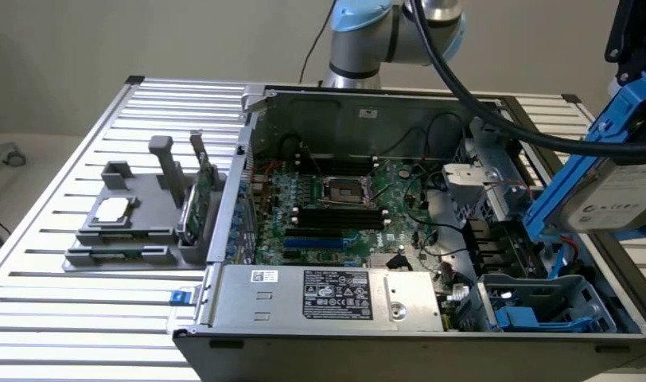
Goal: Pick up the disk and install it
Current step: 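Pick up the disk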
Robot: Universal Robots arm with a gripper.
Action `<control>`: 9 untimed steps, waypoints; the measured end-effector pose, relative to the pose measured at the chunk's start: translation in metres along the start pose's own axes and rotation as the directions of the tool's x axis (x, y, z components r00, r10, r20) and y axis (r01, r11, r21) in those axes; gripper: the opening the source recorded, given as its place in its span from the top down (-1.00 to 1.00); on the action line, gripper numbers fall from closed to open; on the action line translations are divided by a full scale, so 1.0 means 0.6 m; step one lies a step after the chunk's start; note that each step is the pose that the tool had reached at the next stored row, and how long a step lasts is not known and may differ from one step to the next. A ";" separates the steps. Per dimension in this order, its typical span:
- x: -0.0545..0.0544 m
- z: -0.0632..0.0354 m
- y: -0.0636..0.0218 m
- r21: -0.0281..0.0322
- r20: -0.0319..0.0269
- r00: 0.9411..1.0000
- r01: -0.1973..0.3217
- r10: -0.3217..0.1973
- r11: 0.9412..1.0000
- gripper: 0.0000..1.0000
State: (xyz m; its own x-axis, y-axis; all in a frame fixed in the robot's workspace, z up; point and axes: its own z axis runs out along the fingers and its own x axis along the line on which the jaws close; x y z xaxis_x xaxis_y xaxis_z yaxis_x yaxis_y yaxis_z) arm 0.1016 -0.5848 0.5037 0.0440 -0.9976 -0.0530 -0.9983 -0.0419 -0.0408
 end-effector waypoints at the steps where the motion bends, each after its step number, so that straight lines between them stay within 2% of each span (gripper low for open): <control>1: 0.003 0.000 0.000 0.000 0.000 1.000 -0.002 0.002 1.000 0.34; 5: 0.014 0.001 0.001 -0.001 -0.003 1.000 -0.006 0.006 1.000 0.34; 7: 0.018 0.001 0.001 -0.001 -0.009 1.000 -0.008 0.008 1.000 0.34; 9: 0.021 0.002 0.001 -0.001 -0.017 1.000 -0.011 0.011 1.000 0.34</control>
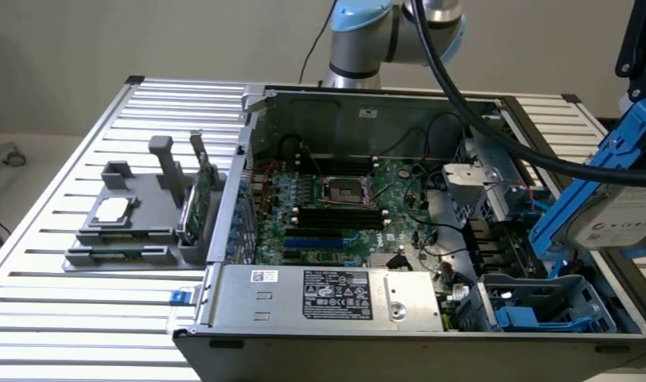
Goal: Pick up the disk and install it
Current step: 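Pick up the disk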
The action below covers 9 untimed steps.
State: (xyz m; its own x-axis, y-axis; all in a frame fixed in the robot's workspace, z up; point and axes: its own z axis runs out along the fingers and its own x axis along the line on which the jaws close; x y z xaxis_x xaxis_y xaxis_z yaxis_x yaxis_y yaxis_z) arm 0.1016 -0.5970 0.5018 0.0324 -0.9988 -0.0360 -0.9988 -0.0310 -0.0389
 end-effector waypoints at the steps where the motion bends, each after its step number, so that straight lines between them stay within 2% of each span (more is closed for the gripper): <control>1: 0.001 0.000 0.000 0.000 -0.006 1.000 -0.001 0.001 1.000 0.34; 6: 0.003 0.005 0.001 -0.001 -0.022 1.000 -0.016 0.016 1.000 0.34; 7: 0.003 0.006 0.001 -0.003 -0.024 1.000 -0.020 0.020 1.000 0.34; 9: 0.003 0.007 0.001 -0.014 -0.026 0.999 -0.029 0.029 0.999 0.34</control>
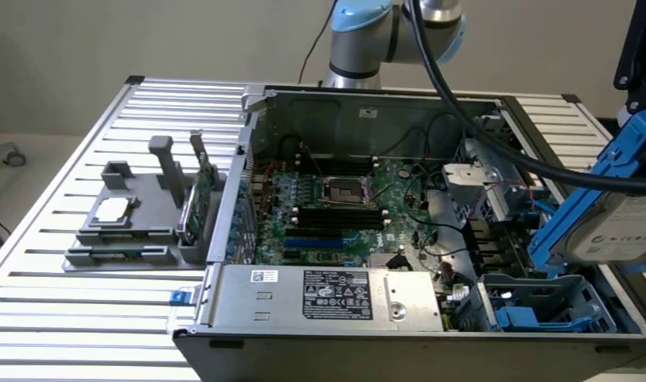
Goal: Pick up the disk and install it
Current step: 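Pick up the disk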
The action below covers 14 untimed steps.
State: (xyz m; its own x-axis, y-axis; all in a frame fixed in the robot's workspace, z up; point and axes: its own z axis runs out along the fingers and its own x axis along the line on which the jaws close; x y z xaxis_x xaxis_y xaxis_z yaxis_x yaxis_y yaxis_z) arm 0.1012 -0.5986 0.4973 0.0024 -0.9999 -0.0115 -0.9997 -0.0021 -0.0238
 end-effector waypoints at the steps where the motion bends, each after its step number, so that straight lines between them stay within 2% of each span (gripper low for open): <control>1: 0.000 0.000 0.000 -0.010 -0.001 1.000 -0.003 0.003 1.000 0.34; 3: 0.000 0.001 0.000 -0.029 -0.003 1.000 -0.009 0.009 1.000 0.34; 4: 0.000 0.002 0.000 -0.036 -0.004 1.000 -0.010 0.009 0.999 0.34; 5: 0.000 0.004 0.000 -0.039 -0.004 1.000 -0.010 0.010 0.999 0.34; 7: -0.001 0.008 0.000 -0.043 -0.004 1.000 -0.010 0.010 0.999 0.34; 14: -0.005 0.017 0.000 -0.047 -0.004 1.000 -0.010 0.010 0.999 0.34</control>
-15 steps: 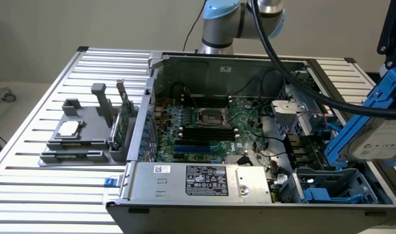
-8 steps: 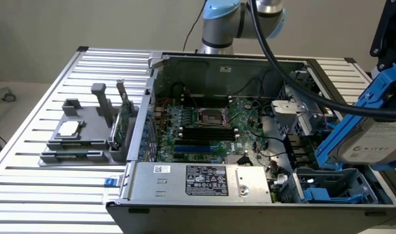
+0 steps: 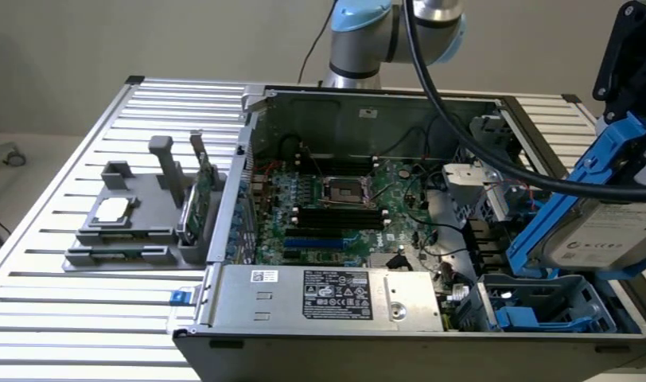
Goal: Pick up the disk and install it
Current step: 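Pick up the disk, then insert the disk into the insertion slot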
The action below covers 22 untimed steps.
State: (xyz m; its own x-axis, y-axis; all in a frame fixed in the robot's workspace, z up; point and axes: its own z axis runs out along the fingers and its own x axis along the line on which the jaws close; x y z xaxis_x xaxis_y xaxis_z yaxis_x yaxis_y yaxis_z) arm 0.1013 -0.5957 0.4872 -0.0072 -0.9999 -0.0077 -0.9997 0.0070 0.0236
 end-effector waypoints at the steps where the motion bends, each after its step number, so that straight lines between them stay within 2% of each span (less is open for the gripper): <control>1: 0.000 0.000 0.000 0.000 0.000 1.000 0.000 0.000 1.000 0.34; 20: 0.000 0.000 0.000 0.000 0.000 1.000 0.000 0.000 1.000 0.34; 22: -0.002 0.004 0.000 0.006 -0.002 1.000 0.000 0.000 1.000 0.34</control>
State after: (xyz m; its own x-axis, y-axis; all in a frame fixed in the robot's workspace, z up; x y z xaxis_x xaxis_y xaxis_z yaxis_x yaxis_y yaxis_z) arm 0.1010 -0.5948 0.4851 -0.0073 -1.0000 -0.0057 -0.9998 0.0072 0.0178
